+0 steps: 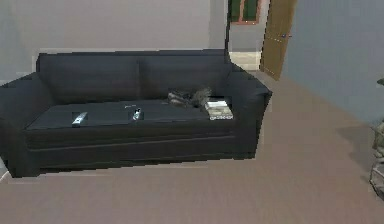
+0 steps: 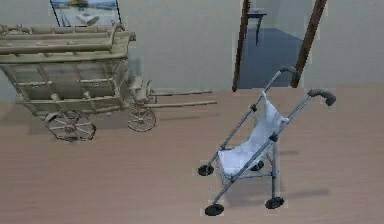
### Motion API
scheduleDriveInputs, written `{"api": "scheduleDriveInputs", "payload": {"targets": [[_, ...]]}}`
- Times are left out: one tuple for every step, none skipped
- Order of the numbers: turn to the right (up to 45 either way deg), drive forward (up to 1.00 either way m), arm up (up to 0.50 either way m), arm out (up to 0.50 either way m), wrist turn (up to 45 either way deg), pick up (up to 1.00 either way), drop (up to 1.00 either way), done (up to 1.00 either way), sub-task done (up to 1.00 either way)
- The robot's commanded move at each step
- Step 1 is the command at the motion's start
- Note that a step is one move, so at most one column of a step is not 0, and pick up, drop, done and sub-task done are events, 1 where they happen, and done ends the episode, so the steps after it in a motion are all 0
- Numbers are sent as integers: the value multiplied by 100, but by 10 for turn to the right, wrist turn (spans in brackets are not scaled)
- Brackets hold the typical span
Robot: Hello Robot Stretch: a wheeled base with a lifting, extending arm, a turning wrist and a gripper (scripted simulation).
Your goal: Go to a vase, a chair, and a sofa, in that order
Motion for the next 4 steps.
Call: {"api": "scheduleDriveInputs", "payload": {"targets": [[390, 0, 0, 0, 0, 0, 0, 0, 0], [0, 100, 0, 0, 0, 0, 0, 0, 0], [0, 40, 0, 0, 0, 0, 0, 0, 0], [-450, 0, 0, 0, 0, 0, 0, 0, 0]]}}
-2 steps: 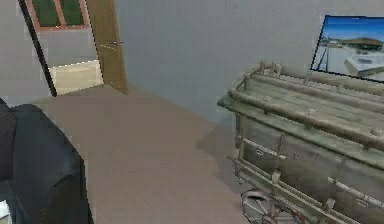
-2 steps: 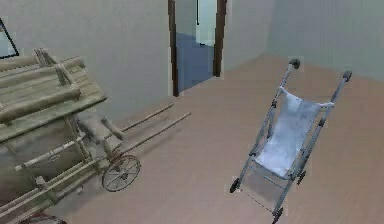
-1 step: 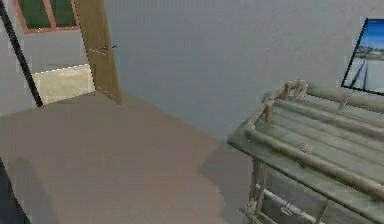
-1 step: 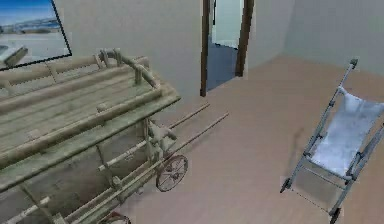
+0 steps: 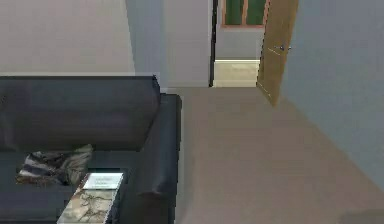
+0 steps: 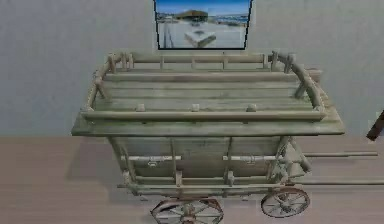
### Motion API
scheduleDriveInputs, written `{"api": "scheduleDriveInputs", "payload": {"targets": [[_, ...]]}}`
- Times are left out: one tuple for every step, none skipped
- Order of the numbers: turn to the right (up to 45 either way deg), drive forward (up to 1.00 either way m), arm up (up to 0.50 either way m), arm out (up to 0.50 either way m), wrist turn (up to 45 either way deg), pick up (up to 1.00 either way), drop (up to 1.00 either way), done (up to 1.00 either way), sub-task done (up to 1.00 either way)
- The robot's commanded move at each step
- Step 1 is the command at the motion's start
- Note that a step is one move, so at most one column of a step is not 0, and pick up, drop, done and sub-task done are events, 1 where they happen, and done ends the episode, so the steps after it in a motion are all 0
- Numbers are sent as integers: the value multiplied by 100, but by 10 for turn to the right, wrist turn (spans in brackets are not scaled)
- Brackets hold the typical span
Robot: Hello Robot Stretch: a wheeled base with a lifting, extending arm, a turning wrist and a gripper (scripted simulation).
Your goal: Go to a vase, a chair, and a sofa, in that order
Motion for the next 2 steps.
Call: {"api": "scheduleDriveInputs", "payload": {"targets": [[-450, 0, 0, 0, 0, 0, 0, 0, 0], [0, 0, 0, 0, 0, 0, 0, 100, 0]]}}
